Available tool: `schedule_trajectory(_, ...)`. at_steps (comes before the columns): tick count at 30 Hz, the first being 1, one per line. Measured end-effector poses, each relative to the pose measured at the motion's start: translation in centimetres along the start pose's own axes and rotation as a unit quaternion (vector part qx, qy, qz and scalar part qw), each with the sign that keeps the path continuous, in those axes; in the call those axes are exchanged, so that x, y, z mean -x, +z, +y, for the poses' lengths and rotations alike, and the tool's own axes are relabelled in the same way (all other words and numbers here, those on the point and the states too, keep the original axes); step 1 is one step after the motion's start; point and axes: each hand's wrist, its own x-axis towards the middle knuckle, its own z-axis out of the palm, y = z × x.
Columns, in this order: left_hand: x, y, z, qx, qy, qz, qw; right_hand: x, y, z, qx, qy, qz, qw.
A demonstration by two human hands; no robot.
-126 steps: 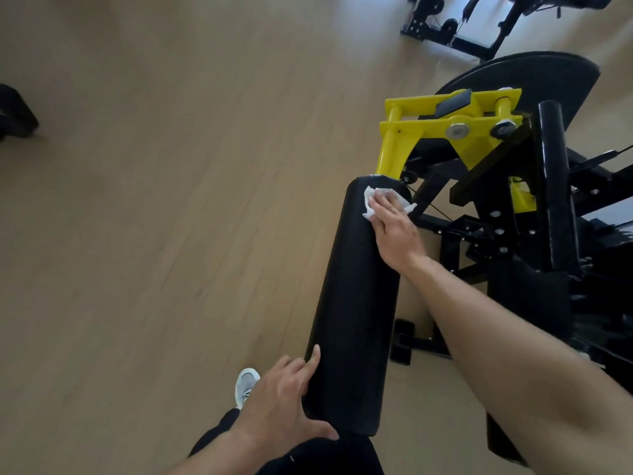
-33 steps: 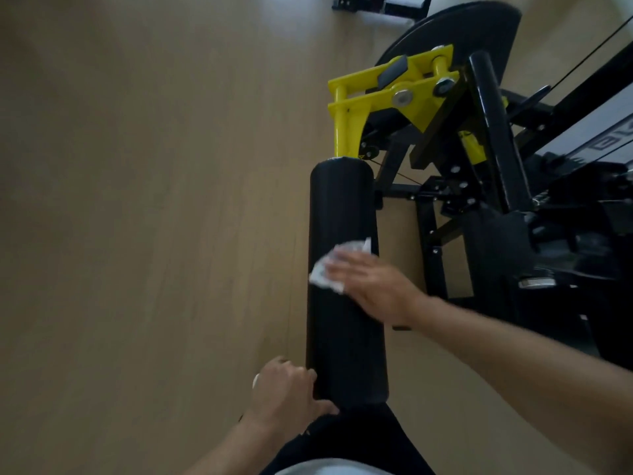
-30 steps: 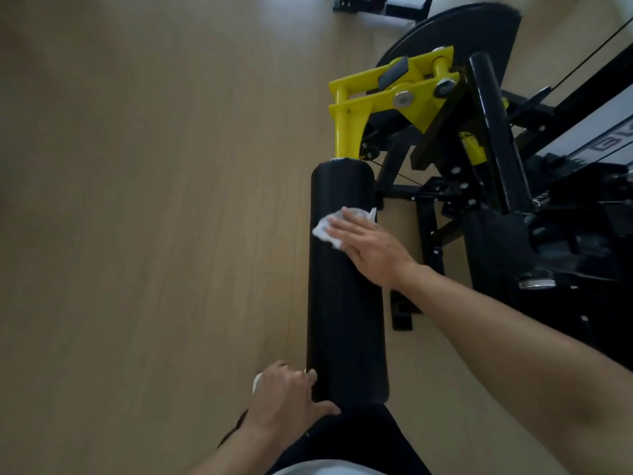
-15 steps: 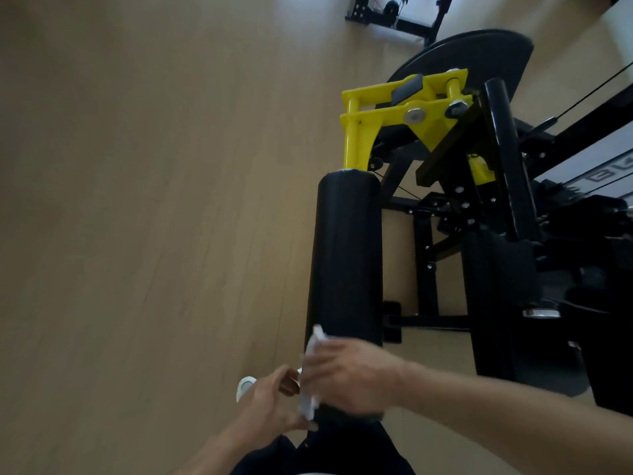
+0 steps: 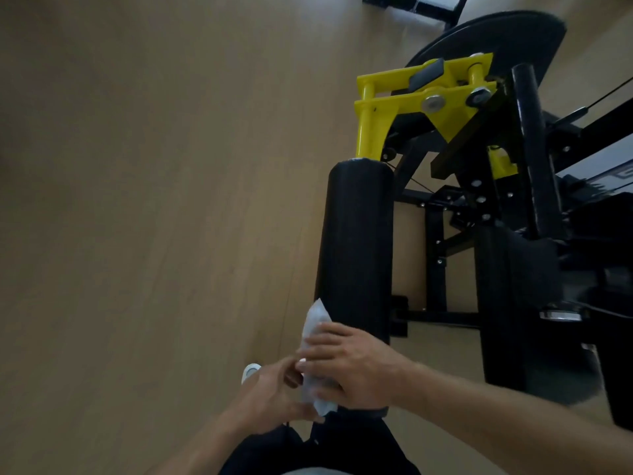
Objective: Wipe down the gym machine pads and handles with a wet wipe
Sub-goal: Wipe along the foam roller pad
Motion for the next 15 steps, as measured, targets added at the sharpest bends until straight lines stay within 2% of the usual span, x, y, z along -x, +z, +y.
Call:
schedule_trajectory(2,0.1,0.0,0.1,-0.011,0.008,0.000,1.000,0.9,1.3,-0.8,0.045,-0.020,-0.004,0.999)
schedule_trajectory(7,0.5,0.0,1.8,0.011,0.024,-0.037,0.999,0.0,-0.9,2.6,0.104,0.024,0.006,0.994)
schedule_trajectory(12,-0.3,0.7,3.3,0.069,-0.020,0.010,0.997,-1.1,-5.2,9.9,0.079,0.153,0.163,0.971)
schedule_trajectory(15,-0.2,1.8,4.0,0.065,-0.052,0.053,0.995,-1.9,-4.5,9.5,0.040,0.194,0.223,0.955)
